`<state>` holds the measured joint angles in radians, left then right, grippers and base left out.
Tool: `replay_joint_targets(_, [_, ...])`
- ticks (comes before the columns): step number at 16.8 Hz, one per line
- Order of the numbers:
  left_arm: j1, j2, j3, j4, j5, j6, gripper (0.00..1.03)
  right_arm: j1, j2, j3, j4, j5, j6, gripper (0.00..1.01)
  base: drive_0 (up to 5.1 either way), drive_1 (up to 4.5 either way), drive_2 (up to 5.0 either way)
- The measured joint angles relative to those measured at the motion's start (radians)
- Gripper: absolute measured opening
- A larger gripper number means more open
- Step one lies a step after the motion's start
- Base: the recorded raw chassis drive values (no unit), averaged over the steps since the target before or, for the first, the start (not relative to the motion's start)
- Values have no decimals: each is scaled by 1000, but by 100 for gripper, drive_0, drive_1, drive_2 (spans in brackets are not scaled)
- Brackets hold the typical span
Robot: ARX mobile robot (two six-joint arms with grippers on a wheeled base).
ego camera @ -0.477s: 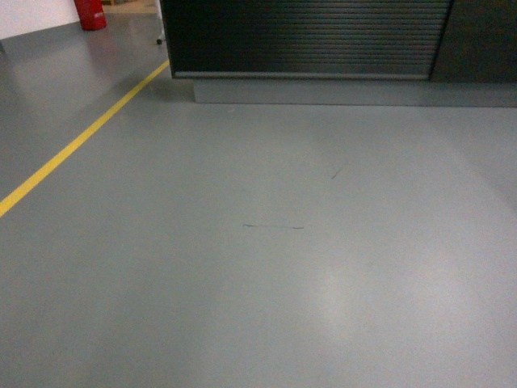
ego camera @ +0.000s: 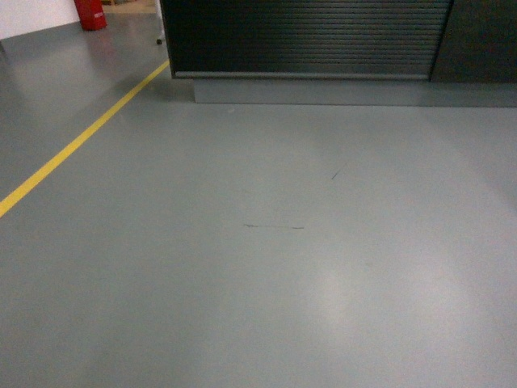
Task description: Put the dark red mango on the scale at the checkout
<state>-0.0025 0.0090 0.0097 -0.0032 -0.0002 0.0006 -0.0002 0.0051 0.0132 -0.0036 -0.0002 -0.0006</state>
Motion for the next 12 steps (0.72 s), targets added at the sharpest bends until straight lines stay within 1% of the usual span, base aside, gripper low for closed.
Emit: replay_joint_targets(12, [0, 0, 0, 0, 0, 0, 98, 0, 0, 0, 0, 0, 0, 98, 0, 0, 0])
